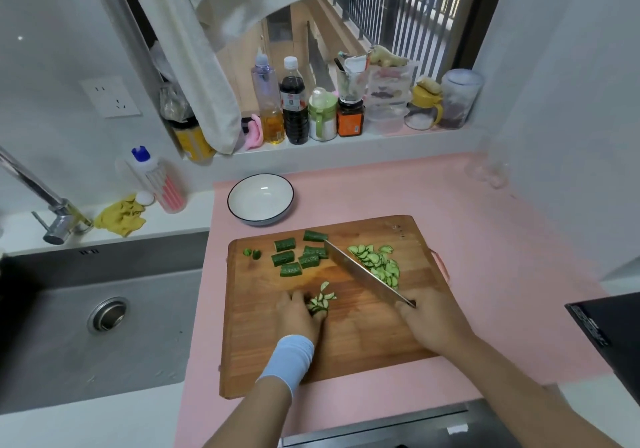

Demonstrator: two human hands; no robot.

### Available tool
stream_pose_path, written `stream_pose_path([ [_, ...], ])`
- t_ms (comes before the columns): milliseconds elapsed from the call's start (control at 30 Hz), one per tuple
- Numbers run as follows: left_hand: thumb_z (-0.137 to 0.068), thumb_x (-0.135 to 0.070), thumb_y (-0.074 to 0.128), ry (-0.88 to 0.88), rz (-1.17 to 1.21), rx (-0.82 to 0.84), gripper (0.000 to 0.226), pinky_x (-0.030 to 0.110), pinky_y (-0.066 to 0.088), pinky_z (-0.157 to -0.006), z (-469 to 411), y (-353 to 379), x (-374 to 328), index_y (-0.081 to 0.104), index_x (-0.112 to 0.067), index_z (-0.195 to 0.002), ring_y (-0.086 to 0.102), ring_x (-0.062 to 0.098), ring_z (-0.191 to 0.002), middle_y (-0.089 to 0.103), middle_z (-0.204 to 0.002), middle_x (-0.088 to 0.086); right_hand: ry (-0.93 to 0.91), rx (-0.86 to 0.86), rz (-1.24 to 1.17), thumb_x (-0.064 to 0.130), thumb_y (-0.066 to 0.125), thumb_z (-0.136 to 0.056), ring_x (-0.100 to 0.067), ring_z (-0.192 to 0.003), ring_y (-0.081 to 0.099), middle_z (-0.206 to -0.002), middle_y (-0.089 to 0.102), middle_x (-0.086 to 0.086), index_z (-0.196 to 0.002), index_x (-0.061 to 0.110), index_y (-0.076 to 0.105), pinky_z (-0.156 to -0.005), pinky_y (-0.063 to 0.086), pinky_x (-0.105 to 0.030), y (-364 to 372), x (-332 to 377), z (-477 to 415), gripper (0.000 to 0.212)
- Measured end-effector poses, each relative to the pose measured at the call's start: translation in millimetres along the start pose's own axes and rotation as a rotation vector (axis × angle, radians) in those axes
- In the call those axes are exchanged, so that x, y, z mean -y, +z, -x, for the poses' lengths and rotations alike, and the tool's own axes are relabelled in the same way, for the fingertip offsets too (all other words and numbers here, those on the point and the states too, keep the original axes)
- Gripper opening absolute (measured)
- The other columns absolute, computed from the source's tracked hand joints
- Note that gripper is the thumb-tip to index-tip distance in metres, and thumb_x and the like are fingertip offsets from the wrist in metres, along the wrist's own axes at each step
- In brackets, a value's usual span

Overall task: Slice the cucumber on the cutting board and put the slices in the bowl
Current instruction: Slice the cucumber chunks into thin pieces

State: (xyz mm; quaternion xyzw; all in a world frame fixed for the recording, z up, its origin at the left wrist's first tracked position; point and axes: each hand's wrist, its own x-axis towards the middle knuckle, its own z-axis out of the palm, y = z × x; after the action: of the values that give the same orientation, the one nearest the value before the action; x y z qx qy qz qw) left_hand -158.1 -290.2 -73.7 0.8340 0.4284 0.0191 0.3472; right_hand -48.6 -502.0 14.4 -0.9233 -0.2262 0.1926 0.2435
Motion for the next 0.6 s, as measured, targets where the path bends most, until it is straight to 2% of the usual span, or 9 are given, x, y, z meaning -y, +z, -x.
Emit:
stream_pose_path([
  [67, -0.076, -0.025, 0.082, -0.007, 0.065, 0.043, 0.05, 0.027, 0.039, -0.103, -2.3, 7.4, -20.6, 0.062, -0.014, -0.12, 0.054, 0.023, -0.108, 0.046, -0.124, 0.005, 0.003, 0.002, -0.029, 0.028, 0.059, -0.095, -0.008, -0.056, 0.055, -0.052, 0.057, 0.017, -0.054, 0.04, 0.054, -0.05, 0.034, -0.026, -0.3, -5.9, -1.3, 0.042],
  [133, -0.073, -0.023, 0.084, 0.0, 0.12, 0.113, 0.052, 0.019, 0.037, -0.097, -6.2, 14.5, -39.1, 0.063, -0.014, -0.12, 0.053, 0.016, -0.099, 0.049, -0.122, 0.003, -0.005, 0.0, -0.046, 0.028, 0.058, -0.094, -0.009, -0.057, 0.057, -0.053, 0.057, 0.015, -0.057, 0.041, 0.056, -0.05, 0.036, -0.027, -0.1, -9.6, -3.4, 0.04],
  [200, -0.075, -0.025, 0.082, -0.002, 0.14, 0.135, 0.047, 0.022, 0.043, -0.094, -9.5, 17.0, -49.1, 0.065, -0.015, -0.117, 0.057, 0.016, -0.101, 0.057, -0.117, 0.001, -0.018, 0.013, -0.08, 0.028, 0.057, -0.095, -0.009, -0.055, 0.055, -0.052, 0.056, 0.014, -0.056, 0.043, 0.056, -0.05, 0.036, -0.028, 0.8, -10.2, -4.8, 0.041],
  [300, -0.09, -0.011, 0.06, -0.045, 0.223, 0.014, 0.021, 0.022, 0.045, -0.079, -11.4, 1.0, -41.7, 0.068, -0.018, -0.108, 0.064, 0.022, -0.095, 0.069, -0.107, 0.0, -0.041, 0.067, -0.15, 0.03, 0.055, -0.096, -0.009, -0.052, 0.049, -0.049, 0.051, 0.013, -0.056, 0.044, 0.055, -0.051, 0.033, -0.028, 5.9, -3.5, -4.1, 0.042],
  [433, -0.089, 0.006, 0.041, -0.203, 0.288, -0.182, 0.033, 0.022, 0.037, -0.079, -8.0, -27.3, 0.8, 0.063, -0.019, -0.09, 0.061, 0.027, -0.09, 0.066, -0.092, 0.003, -0.098, 0.121, -0.17, 0.03, 0.051, -0.097, -0.008, -0.051, 0.046, -0.052, 0.05, 0.009, -0.061, 0.039, 0.053, -0.053, 0.035, -0.03, 27.4, 13.3, 4.5, 0.038],
  [533, -0.089, 0.004, 0.04, -0.276, 0.297, -0.195, 0.031, 0.023, 0.034, -0.08, -2.2, -36.3, 22.7, 0.062, -0.017, -0.088, 0.061, 0.029, -0.091, 0.062, -0.085, 0.0, -0.191, 0.124, -0.083, 0.03, 0.049, -0.099, -0.006, -0.051, 0.045, -0.055, 0.053, 0.011, -0.077, 0.042, 0.061, -0.052, 0.035, -0.028, 47.7, 26.7, 19.8, 0.027],
  [567, -0.09, 0.002, 0.041, -0.294, 0.299, -0.2, 0.029, 0.024, 0.034, -0.079, 1.8, -39.6, 25.2, 0.061, -0.018, -0.087, 0.06, 0.028, -0.088, 0.061, -0.083, -0.001, -0.227, 0.116, -0.022, 0.031, 0.049, -0.099, -0.005, -0.055, 0.048, -0.062, 0.061, 0.011, -0.091, 0.047, 0.067, -0.054, 0.037, -0.027, 53.1, 30.5, 26.1, 0.026],
  [600, -0.091, -0.002, 0.043, -0.315, 0.286, -0.211, 0.025, 0.026, 0.035, -0.078, 5.7, -43.2, 26.3, 0.06, -0.02, -0.086, 0.058, 0.027, -0.082, 0.059, -0.079, -0.002, -0.268, 0.096, 0.048, 0.031, 0.048, -0.099, -0.005, -0.062, 0.052, -0.074, 0.069, 0.011, -0.112, 0.048, 0.068, -0.058, 0.038, -0.026, 58.3, 33.1, 32.1, 0.029],
])
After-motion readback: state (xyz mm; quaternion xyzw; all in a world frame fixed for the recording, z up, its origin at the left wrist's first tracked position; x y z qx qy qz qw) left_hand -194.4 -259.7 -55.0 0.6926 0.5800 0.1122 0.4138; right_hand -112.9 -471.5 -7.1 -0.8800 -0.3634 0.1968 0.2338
